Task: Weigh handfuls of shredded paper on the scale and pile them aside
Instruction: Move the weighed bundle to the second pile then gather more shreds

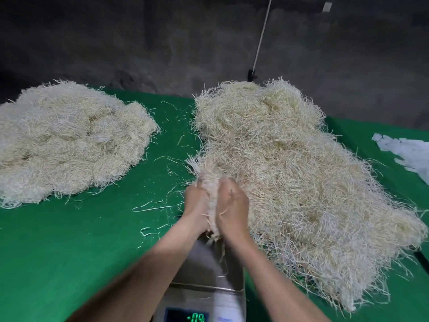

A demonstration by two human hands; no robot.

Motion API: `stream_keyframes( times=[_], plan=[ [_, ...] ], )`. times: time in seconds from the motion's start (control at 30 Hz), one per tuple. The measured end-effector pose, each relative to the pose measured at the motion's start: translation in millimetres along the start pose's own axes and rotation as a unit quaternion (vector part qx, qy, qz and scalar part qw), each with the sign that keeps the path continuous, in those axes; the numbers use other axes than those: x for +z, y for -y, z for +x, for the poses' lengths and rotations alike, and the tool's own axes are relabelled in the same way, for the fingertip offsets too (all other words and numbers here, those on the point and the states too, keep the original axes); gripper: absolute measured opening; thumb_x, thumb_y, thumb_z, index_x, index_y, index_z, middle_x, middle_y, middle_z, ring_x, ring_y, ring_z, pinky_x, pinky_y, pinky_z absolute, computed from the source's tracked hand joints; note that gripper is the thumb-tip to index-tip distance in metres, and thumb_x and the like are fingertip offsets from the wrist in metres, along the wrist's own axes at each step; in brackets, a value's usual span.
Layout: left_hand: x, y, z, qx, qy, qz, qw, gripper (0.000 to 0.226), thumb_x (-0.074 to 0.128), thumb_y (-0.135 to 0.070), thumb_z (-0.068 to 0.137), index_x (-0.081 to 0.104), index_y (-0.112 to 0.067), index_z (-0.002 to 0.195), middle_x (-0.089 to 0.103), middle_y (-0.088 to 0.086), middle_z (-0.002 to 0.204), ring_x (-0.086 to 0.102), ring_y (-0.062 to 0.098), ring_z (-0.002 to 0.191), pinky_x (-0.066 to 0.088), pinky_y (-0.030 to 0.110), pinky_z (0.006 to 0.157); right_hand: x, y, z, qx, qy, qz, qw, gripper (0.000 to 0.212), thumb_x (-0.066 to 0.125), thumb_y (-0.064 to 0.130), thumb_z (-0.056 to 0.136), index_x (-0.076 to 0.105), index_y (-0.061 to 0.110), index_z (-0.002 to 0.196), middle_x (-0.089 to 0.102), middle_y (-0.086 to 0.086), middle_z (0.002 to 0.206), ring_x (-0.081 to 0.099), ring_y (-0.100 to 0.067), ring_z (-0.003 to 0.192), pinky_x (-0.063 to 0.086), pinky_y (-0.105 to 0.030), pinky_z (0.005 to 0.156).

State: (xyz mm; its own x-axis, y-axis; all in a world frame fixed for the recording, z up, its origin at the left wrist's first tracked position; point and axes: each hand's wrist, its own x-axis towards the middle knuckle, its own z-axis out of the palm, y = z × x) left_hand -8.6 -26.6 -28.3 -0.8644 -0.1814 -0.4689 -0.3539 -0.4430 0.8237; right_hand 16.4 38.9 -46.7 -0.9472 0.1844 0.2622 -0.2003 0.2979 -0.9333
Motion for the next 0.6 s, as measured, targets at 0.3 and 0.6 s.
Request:
stream_keyframes(
  times=[0.3, 0.6],
  plan=[
    [-89, -7, 8, 0.17, -0.103, 0.106, 0.974, 0.014, 0.046, -0.023, 0.098, 0.058, -0.027, 0.104, 0.05, -0.022, 0.099, 0.048, -0.003, 0.091, 0.036, 0.017, 0.083, 41, -9, -18, 0.088, 0.132, 0.121, 0.98, 0.054, 0.05, 0.057, 0.082, 0.04, 0.044, 0.133, 0.042, 0.023, 0.137, 0.039, -0.001, 0.128, 0.032, -0.031, 0.107],
    [-178, -28, -11, 0.236, -0.089, 0.149, 0.956, 0.038, 0.043, -0.063, 0.086, 0.042, -0.052, 0.122, 0.047, -0.027, 0.127, 0.041, -0.014, 0.115, 0.033, 0.019, 0.097, 143, 26, -20, 0.179, 0.1, 0.116, 0.972, 0.053, 0.051, 0.066, 0.082, 0.044, 0.015, 0.09, 0.048, 0.015, 0.089, 0.034, -0.01, 0.108, 0.041, -0.033, 0.076]
  ],
)
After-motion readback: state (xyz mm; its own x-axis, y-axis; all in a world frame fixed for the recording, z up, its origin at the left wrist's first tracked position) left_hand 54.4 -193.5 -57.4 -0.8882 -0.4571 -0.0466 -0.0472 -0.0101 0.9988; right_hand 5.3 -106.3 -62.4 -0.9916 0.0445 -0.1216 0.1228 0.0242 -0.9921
